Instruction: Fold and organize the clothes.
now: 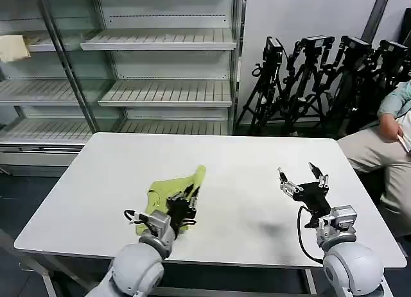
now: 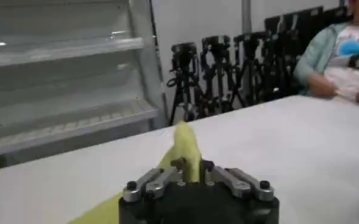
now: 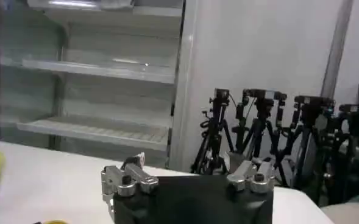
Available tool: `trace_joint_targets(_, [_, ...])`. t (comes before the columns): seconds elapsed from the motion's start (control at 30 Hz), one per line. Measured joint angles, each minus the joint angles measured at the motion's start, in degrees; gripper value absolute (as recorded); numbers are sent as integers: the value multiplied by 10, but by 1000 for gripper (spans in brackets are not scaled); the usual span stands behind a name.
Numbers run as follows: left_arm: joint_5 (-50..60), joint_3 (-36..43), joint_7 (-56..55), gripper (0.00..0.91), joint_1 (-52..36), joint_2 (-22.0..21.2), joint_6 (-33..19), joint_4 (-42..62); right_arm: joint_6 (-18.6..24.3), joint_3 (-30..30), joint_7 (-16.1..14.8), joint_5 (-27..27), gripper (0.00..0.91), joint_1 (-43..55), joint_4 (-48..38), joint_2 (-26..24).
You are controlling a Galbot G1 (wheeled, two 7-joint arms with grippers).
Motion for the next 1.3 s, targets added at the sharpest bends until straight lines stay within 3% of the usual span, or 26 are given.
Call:
trace_joint_targets(0.2, [-22,10,-4,907,-26,-19,-5,5,3,2,-4,-2,907,7,-3,0])
trace_joint_targets(0.4, [-31,-23,10,907,-59,-7,-26,25,10,5,-10,-3,907,19,-16,-5])
trace_joint_targets(0.77, [29,-197,123,907,-23,75,-146,107,19,-14,-11,-8,907,42,-46,1])
trace_joint_targets(1.3, [58,-292,192,907,27,98,-243,142,61,-65,-7,-53,907,59,-72,21])
